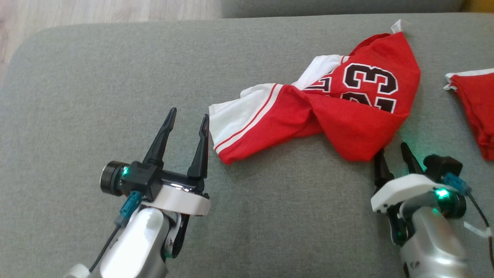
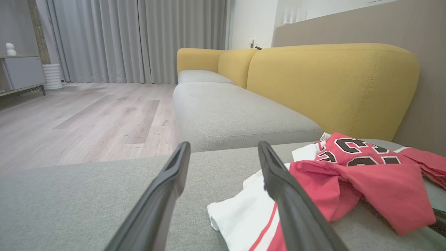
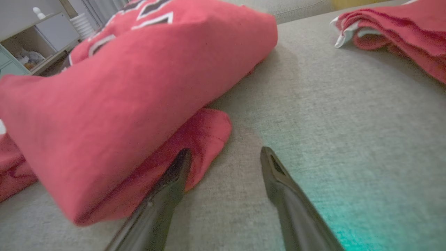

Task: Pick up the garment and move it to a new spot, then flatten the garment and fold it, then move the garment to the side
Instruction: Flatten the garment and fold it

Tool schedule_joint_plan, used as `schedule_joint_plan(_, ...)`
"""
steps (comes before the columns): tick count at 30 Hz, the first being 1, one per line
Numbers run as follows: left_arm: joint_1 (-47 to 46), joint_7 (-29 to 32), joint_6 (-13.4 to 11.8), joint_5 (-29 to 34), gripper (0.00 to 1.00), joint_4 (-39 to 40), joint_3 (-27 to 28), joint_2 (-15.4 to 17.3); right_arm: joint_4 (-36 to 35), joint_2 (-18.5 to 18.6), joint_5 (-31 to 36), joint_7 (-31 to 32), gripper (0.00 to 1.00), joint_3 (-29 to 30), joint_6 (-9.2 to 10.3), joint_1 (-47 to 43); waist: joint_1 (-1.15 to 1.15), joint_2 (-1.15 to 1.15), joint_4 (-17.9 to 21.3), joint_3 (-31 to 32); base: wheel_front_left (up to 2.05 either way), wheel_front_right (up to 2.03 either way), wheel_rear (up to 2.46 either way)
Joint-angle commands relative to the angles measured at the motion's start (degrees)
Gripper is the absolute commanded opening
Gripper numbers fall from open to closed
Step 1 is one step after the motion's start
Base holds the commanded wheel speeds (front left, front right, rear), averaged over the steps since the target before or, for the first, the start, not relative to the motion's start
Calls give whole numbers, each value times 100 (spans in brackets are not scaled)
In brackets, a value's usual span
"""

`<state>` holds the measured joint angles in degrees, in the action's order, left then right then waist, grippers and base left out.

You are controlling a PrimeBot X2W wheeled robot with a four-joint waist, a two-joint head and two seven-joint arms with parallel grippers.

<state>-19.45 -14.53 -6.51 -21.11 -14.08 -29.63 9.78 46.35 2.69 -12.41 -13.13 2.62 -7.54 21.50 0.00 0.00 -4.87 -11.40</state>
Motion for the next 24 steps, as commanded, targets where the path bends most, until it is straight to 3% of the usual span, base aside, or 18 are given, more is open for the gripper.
schedule_joint_plan(1, -111, -47, 13, 48, 100, 149, 232, 26, -7, 19, 61, 1, 100, -157, 5, 230, 0, 0, -38, -37, 0, 0, 0)
schedule_joint_plan(3, -115, -47, 35, 70, 100, 133, 251, -3, 300, 19, 135, 89, 100, -224, 5, 394, 0, 0, -68, -57, 0, 0, 0)
schedule_joint_plan(4, -115, -47, 47, 79, 100, 123, 262, -15, 428, 19, 157, 105, 63, -259, 5, 463, 0, 0, -80, -62, 0, 0, 0)
schedule_joint_plan(5, -115, -47, 57, 87, 100, 113, 276, -23, 540, 19, 194, 98, 0, -271, 5, 526, 0, 0, -87, -66, 0, 0, 0)
schedule_joint_plan(9, -101, -47, 71, 116, 100, 75, 367, -27, 784, 19, 357, -38, 0, -9, 5, 683, 0, 0, -34, -41, 0, 0, 0)
schedule_joint_plan(13, -36, -47, 76, 147, 100, 43, 440, -37, 801, 19, 692, -137, 0, 657, 5, 598, 0, 0, 124, 76, 0, 0, 0)
schedule_joint_plan(18, 61, -47, 112, 189, 100, 7, 519, -78, 315, 19, 1495, -173, 0, 1853, 5, 242, 0, 0, 428, 312, 0, 0, 0)
schedule_joint_plan(24, 99, -47, 169, 226, 100, -48, 528, -161, -134, 19, 1975, -176, 0, 2521, 5, 47, 0, 0, 563, 456, 0, 0, 0)
